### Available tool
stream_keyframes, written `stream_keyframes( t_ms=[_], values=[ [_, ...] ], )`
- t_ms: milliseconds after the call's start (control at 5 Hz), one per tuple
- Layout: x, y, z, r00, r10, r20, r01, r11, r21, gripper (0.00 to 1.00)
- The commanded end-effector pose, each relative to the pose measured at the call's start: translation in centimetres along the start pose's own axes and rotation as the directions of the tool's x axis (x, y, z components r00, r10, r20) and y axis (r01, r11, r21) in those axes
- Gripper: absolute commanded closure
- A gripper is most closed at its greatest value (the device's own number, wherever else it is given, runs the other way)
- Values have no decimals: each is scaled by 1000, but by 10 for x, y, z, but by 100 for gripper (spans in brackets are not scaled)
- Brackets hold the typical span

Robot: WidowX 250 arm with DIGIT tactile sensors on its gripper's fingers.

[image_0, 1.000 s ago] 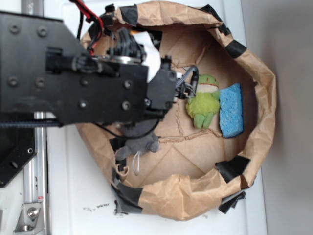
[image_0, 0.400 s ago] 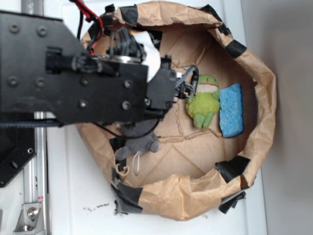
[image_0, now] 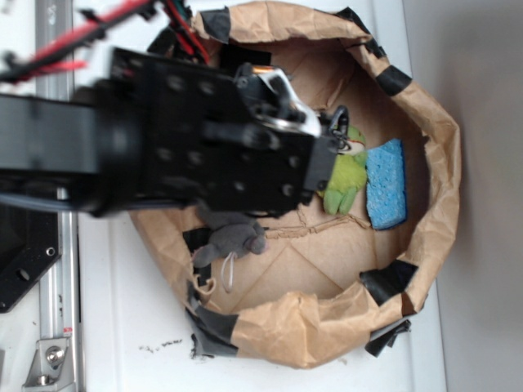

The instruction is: Grab the black box.

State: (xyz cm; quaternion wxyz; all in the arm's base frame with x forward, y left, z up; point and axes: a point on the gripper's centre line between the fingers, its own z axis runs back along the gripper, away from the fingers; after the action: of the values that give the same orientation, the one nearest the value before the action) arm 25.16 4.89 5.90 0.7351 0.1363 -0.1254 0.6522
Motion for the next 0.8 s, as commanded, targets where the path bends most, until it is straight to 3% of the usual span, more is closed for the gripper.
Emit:
stream_keyframes(
  t_ms=[0,200,600],
  values=[
    [27,13,-13,990,141,27,-141,990,5,0],
    [39,30,-22,987,157,35,-158,987,19,0],
    [39,43,-19,988,152,39,-153,988,18,0]
  ],
)
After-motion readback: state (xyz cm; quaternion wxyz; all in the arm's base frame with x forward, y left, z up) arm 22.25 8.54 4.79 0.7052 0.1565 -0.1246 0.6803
